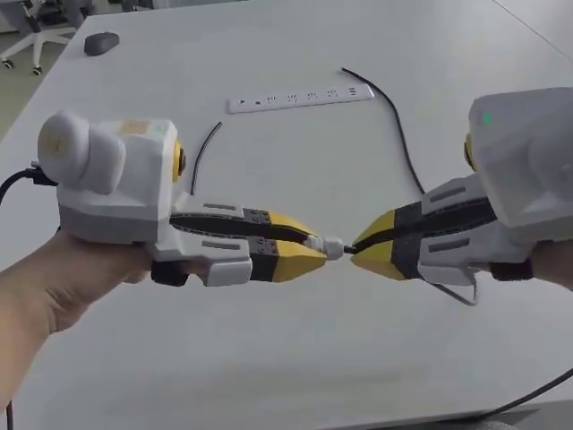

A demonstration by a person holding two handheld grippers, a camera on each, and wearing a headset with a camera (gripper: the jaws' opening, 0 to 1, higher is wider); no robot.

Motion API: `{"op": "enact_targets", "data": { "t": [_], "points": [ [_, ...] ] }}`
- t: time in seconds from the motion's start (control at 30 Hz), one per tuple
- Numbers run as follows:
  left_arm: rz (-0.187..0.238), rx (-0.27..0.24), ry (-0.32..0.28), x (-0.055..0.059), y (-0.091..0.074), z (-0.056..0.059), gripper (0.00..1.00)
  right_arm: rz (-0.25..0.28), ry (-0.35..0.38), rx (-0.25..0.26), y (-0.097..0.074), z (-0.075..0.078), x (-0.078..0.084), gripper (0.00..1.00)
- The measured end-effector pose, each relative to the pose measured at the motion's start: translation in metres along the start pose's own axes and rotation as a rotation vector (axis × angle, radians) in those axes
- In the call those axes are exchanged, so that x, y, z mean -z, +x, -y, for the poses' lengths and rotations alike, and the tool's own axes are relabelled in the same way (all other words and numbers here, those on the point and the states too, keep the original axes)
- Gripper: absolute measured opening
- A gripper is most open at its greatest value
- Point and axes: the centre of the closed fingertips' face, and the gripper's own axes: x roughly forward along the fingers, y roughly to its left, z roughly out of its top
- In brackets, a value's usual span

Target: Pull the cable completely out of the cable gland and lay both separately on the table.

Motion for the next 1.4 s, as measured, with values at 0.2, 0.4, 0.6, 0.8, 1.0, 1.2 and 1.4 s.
{"op": "enact_targets", "data": {
  "t": [0.2,0.4,0.6,0.8,1.0,1.2,1.4],
  "points": [
    [-0.005,-0.015,0.008,0.001,0.003,-0.004,0.15,-0.015,0.046,0.04,-0.003,0.008,0.008,0.0],
    [-0.006,-0.021,0.006,0.001,0.001,-0.006,0.15,-0.032,0.072,0.065,-0.007,0.017,0.018,0.0],
    [-0.006,-0.025,0.003,0.001,-0.002,-0.008,0.15,-0.052,0.107,0.111,-0.016,0.026,0.032,0.0],
    [-0.009,-0.021,0.001,0.003,0.0,-0.007,0.15,-0.063,0.143,0.137,-0.021,0.03,0.044,0.0],
    [-0.021,-0.016,0.002,0.006,0.002,-0.006,0.15,-0.093,0.165,0.17,-0.024,0.036,0.059,0.0],
    [-0.023,-0.02,-0.001,0.006,0.001,-0.005,0.15,-0.119,0.227,0.194,-0.031,0.042,0.078,0.0],
    [-0.029,-0.012,-0.005,0.008,0.001,-0.004,0.15,-0.139,0.266,0.224,-0.036,0.048,0.09,0.0]
  ]
}}
